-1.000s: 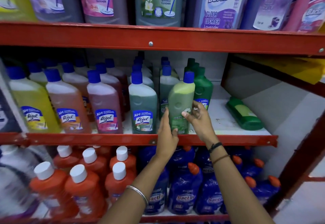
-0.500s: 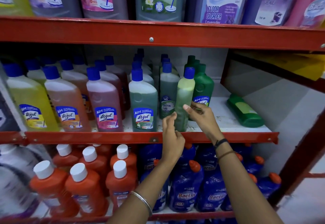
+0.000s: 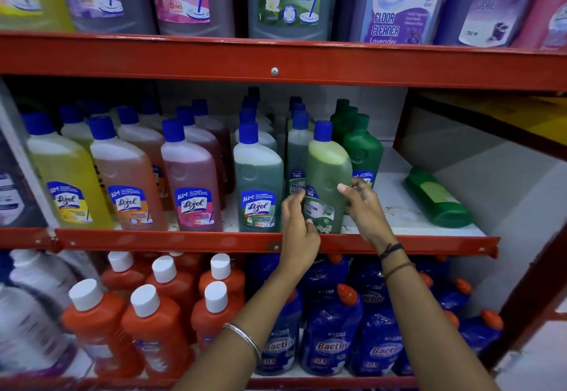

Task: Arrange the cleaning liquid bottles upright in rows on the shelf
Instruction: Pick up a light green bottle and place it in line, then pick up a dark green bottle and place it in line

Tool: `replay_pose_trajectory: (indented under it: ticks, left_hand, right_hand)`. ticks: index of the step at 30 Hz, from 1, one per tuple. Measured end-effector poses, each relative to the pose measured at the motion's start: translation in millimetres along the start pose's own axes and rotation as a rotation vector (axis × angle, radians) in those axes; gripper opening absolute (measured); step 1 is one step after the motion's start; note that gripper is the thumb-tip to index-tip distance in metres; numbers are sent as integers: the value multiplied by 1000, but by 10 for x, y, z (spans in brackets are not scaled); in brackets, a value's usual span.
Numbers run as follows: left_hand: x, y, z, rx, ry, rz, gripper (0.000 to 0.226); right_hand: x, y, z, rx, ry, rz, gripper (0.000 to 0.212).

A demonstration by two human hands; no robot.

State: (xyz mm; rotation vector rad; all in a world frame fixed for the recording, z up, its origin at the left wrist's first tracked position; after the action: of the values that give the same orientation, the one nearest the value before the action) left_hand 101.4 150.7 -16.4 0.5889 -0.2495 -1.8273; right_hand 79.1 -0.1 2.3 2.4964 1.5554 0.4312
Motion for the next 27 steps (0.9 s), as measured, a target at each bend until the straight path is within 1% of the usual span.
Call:
replay_pose_trajectory:
  ticks: [1, 3, 6, 8, 11, 12, 13, 14, 15, 17, 18, 20, 22, 25, 27]
  left_hand:
    - [30, 21, -7, -39, 21, -11, 67]
    - [68, 44, -39, -105, 53, -48, 73]
    - [56, 2, -29, -130, 34, -48, 79]
    - [31, -46, -19, -124, 23, -21, 81]
    - [-9, -80, -30, -102, 33, 37, 82]
    - [-16, -86, -33, -91, 32, 51, 83]
    - [-14, -93, -41, -84, 31, 57, 84]
    - [-9, -103, -39, -79, 28, 57, 84]
    - [1, -114, -40, -77, 28, 55, 84]
    - [9, -150, -8, -67, 40, 70, 80]
    - [3, -181, 24, -53, 51, 97, 77]
    - [-20, -260, 171, 42, 49, 188, 69]
    - [3, -332, 416, 204, 11, 243, 63]
    - [272, -293, 784, 386, -47, 178, 48]
    - [563, -163, 943, 416, -72, 114, 39]
  right_hand:
    - [27, -12, 23, 13, 61, -6, 7]
    - [94, -24, 65, 33, 160, -21, 10]
    - [137, -15, 125, 56, 239, -27, 20]
    - [177, -10, 140, 65, 259, -34, 37]
    - [232, -15, 163, 79, 308, -46, 72]
    - [241, -18, 171, 82, 328, -46, 78]
    - [242, -19, 181, 78, 338, -43, 79]
    - [242, -22, 191, 75, 332, -46, 75]
    - [241, -30, 198, 74, 306, -50, 66]
    - [230, -54, 200, 57, 187, -46, 46]
    - [201, -71, 180, 33, 101, -24, 41]
    - [75, -104, 72, -46, -70, 50, 38]
    - [-93, -152, -104, -138, -181, 122, 33]
    - [-490, -189, -374, -223, -260, 200, 26]
    - [-855, -164, -513, -232, -328, 267, 29]
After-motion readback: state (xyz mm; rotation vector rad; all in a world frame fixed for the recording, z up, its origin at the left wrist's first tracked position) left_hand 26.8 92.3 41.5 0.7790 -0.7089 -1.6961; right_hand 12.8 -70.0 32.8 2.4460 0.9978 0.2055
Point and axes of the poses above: each hand's wrist, its own y-axis towards the middle knuckle, its own x-axis out of the palm, z = x × y, the point moved 9 cm from there along y, towards the middle knuckle, and after that the axes turned 3 degrees about y, right-handed, at the moved point
